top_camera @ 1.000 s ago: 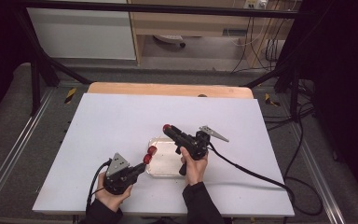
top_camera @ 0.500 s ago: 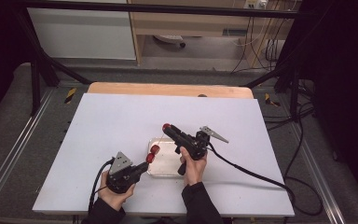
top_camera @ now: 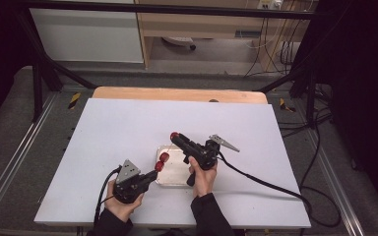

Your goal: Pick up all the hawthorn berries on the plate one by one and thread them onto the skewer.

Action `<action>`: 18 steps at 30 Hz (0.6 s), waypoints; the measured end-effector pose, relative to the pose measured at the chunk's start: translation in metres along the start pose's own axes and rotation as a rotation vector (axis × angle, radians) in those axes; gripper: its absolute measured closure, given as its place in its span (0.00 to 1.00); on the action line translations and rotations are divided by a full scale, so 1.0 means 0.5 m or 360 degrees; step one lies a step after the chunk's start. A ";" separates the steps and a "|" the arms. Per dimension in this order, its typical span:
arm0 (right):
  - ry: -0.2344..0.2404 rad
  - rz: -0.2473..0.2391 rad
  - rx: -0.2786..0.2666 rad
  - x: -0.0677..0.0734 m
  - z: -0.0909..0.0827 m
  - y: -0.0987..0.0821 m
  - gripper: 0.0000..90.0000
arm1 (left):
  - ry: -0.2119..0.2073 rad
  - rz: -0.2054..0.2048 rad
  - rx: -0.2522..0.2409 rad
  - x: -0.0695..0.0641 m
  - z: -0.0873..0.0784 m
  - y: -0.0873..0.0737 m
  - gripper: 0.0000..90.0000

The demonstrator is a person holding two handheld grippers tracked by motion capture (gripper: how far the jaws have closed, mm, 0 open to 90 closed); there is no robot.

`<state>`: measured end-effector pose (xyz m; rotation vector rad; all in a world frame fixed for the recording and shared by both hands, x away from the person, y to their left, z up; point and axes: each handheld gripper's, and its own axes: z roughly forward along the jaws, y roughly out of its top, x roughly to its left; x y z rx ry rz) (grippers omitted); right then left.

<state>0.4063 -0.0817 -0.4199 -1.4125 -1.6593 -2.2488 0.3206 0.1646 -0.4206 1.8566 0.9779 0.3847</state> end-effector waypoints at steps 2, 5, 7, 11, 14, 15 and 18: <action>0.0003 0.0004 0.0001 0.001 0.000 -0.004 0.69 | 0.0003 -0.0005 -0.0009 -0.002 0.001 0.001 0.98; 0.0007 0.0010 -0.0011 0.003 -0.001 -0.010 0.69 | 0.0018 -0.0008 -0.0003 -0.004 0.004 0.003 0.98; 0.0009 0.0005 -0.0018 0.005 -0.003 -0.012 0.69 | 0.0009 -0.0024 -0.0006 -0.006 0.006 0.002 0.98; 0.0012 0.0005 -0.0031 0.008 -0.005 -0.018 0.70 | 0.0004 -0.0049 -0.0044 -0.012 0.006 0.003 0.98; 0.0012 0.0018 -0.0048 0.008 -0.005 -0.023 0.70 | 0.0011 -0.0083 -0.0058 -0.017 0.008 0.005 0.98; 0.0015 0.0022 -0.0056 0.008 -0.005 -0.024 0.70 | 0.0011 -0.0096 -0.0065 -0.019 0.010 0.005 0.98; 0.0025 0.0036 -0.0067 0.010 -0.005 -0.029 0.70 | 0.0004 -0.0139 -0.0079 -0.024 0.016 0.008 0.98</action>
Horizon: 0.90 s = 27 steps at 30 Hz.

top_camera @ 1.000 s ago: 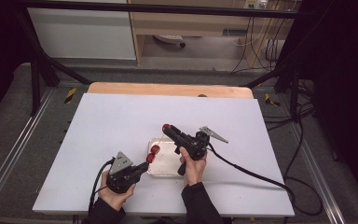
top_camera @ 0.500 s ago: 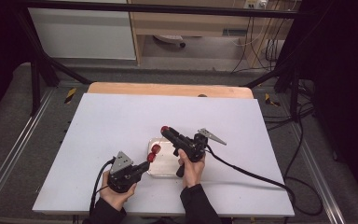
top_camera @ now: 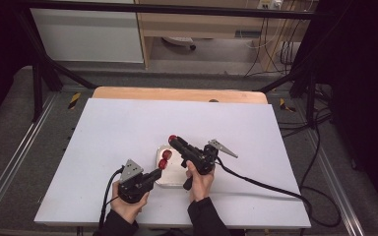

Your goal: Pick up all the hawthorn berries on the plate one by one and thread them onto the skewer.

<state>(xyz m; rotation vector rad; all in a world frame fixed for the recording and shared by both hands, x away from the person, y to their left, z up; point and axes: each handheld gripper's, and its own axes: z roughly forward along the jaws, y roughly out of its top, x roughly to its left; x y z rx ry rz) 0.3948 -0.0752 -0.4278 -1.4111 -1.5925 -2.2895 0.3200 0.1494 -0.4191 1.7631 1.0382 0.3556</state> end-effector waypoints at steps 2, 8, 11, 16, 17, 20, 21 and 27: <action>0.0008 0.0013 0.0033 0.000 0.001 -0.006 0.70 | 0.0019 -0.0010 -0.0022 -0.005 0.004 0.007 0.98; 0.0004 -0.0013 0.0056 0.001 -0.003 -0.013 0.69 | 0.0019 -0.0001 0.0020 0.001 0.014 0.005 0.98; -0.0023 -0.0031 0.0085 0.003 -0.003 -0.010 0.68 | 0.0011 -0.0003 0.0027 0.010 0.011 0.003 0.98; -0.0067 -0.0105 0.0152 0.007 -0.007 0.004 0.53 | 0.0014 0.0017 0.0036 0.024 0.005 -0.003 0.98; -0.0080 -0.0132 0.0168 0.007 -0.008 0.008 0.50 | 0.0020 0.0026 0.0037 0.027 0.003 -0.004 0.98; -0.0116 -0.0193 0.0239 0.009 -0.012 0.018 0.40 | 0.0026 0.0048 0.0050 0.037 0.000 -0.009 0.98; -0.0136 -0.0224 0.0269 0.008 -0.012 0.021 0.36 | 0.0027 0.0062 0.0057 0.040 -0.001 -0.010 0.98; -0.0214 -0.0353 0.0510 -0.006 -0.023 0.032 0.19 | 0.0030 0.0121 0.0099 0.056 -0.007 -0.012 0.98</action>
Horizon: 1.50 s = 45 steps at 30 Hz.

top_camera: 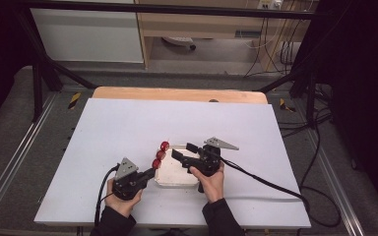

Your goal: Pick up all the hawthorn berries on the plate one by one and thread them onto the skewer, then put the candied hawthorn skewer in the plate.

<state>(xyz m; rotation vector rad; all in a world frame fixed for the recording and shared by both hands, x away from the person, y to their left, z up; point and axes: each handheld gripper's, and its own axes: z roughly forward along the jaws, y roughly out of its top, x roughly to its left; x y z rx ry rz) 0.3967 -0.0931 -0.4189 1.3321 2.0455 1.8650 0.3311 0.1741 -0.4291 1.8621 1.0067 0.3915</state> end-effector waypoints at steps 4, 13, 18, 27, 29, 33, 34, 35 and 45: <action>-0.0044 -0.0122 0.0141 -0.016 -0.012 0.000 0.10 | -0.0017 0.0017 0.0034 0.007 0.001 0.000 0.98; -0.0160 -0.0368 0.0437 -0.054 -0.060 -0.008 0.02 | -0.0036 0.0060 0.0082 0.022 -0.004 0.007 0.98; -0.0182 -0.0449 0.0512 -0.076 -0.094 -0.018 0.00 | -0.0041 0.0073 0.0107 0.028 -0.002 0.013 0.98; -0.0267 -0.0465 0.0578 -0.126 -0.159 -0.038 0.01 | -0.0059 0.0107 0.0175 0.031 0.008 0.037 0.98; -0.0262 -0.0454 0.0585 -0.135 -0.174 -0.042 0.01 | -0.0060 0.0115 0.0178 0.031 0.011 0.043 0.98; -0.0232 -0.0478 0.0601 -0.148 -0.200 -0.050 0.01 | -0.0069 0.0134 0.0215 0.027 0.021 0.057 0.98; -0.0244 -0.0486 0.0600 -0.151 -0.205 -0.052 0.01 | -0.0070 0.0136 0.0222 0.025 0.024 0.060 0.98; -0.0254 -0.0484 0.0603 -0.153 -0.210 -0.054 0.01 | -0.0075 0.0147 0.0241 0.023 0.027 0.064 0.98; -0.0303 -0.0472 0.0592 -0.173 -0.249 -0.067 0.01 | -0.0091 0.0186 0.0350 0.009 0.066 0.102 0.98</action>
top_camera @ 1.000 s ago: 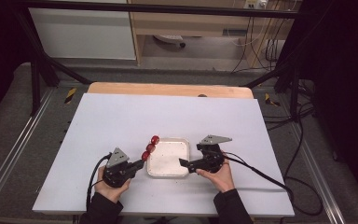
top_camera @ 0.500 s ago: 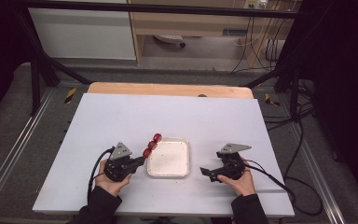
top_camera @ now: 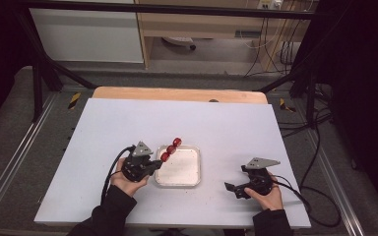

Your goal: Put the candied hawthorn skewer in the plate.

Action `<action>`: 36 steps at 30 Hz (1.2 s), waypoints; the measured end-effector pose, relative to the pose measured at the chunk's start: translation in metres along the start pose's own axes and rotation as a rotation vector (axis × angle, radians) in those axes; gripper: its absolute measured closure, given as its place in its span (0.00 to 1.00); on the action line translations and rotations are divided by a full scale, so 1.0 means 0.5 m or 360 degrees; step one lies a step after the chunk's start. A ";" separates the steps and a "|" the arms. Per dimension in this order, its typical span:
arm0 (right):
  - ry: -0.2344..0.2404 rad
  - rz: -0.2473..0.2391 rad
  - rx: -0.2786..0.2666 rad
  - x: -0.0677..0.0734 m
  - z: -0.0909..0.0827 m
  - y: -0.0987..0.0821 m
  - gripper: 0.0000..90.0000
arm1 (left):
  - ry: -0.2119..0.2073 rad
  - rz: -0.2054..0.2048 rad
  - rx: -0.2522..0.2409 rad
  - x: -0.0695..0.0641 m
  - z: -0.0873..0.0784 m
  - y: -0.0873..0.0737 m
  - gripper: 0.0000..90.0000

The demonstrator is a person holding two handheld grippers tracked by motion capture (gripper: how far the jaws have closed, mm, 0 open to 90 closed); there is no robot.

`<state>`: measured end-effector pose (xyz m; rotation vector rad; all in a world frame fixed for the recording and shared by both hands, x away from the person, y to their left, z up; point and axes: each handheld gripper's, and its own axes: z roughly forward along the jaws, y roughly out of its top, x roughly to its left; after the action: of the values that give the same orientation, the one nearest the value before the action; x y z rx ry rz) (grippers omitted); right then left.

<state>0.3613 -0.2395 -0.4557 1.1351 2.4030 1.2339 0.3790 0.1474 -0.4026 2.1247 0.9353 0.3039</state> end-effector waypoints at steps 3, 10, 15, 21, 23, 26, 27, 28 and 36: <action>-0.0010 0.0012 -0.0007 -0.004 -0.005 -0.004 0.01 | 0.0001 -0.0002 0.0029 -0.004 0.011 0.010 0.98; -0.0014 0.0027 0.0007 -0.005 -0.010 -0.012 0.01 | 0.0009 0.0015 0.0147 -0.015 0.043 0.023 0.98; -0.0012 0.0017 0.0008 -0.005 -0.010 -0.014 0.01 | 0.0037 0.0013 0.0206 -0.020 0.057 0.022 0.98; -0.0003 0.0018 -0.0008 -0.004 -0.012 -0.015 0.01 | 0.0060 0.0017 0.0296 -0.030 0.072 0.021 0.98; -0.0003 0.0022 -0.0008 -0.004 -0.014 -0.015 0.01 | 0.0065 0.0020 0.0320 -0.034 0.076 0.020 0.98; -0.0006 0.0017 -0.0010 -0.006 -0.016 -0.015 0.01 | 0.0073 0.0014 0.0355 -0.039 0.082 0.017 0.98; -0.0006 0.0021 -0.0013 -0.006 -0.016 -0.015 0.01 | 0.0075 0.0017 0.0373 -0.041 0.083 0.017 0.98; -0.0004 0.0024 -0.0013 -0.006 -0.016 -0.015 0.01 | 0.0079 0.0018 0.0375 -0.042 0.083 0.016 0.98; -0.0006 0.0027 -0.0012 -0.006 -0.016 -0.015 0.01 | 0.0095 0.0017 0.0423 -0.044 0.090 0.007 0.97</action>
<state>0.3552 -0.2491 -0.4566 1.1566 2.3888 1.2440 0.3874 0.1050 -0.4282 2.3739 1.0479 0.2614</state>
